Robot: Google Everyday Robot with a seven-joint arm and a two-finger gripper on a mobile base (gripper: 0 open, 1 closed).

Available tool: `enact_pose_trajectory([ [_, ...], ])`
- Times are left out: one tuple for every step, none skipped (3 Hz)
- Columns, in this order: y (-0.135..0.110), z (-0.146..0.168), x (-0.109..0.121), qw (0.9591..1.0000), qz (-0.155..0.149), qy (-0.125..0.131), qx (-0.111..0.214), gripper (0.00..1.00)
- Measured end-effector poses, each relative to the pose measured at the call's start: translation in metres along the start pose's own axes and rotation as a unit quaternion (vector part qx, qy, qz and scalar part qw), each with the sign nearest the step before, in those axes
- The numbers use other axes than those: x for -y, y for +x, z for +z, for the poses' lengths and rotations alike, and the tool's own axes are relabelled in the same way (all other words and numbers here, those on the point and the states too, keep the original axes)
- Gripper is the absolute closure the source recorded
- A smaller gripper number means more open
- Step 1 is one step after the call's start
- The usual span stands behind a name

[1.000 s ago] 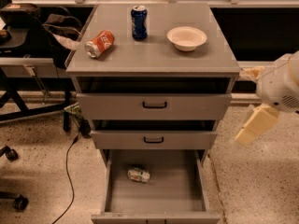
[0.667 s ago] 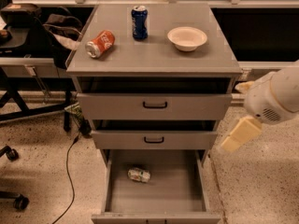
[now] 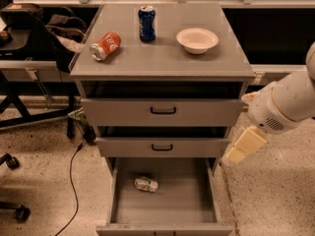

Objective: Pick 7up can from bottom drawer and place on counter

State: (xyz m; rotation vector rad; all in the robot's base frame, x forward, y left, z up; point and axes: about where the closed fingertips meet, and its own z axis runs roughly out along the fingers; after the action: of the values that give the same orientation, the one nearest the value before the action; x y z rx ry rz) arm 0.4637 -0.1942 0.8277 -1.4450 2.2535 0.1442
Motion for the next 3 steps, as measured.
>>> enact_pose_trajectory([
  [0.003,0.009,-0.005,1.0000,0.008,-0.004,0.004,0.00],
  [0.006,0.034,-0.010,0.9998,0.013,-0.013,0.005,0.00],
  [0.010,0.065,-0.013,0.9997,0.023,-0.008,0.005,0.00],
])
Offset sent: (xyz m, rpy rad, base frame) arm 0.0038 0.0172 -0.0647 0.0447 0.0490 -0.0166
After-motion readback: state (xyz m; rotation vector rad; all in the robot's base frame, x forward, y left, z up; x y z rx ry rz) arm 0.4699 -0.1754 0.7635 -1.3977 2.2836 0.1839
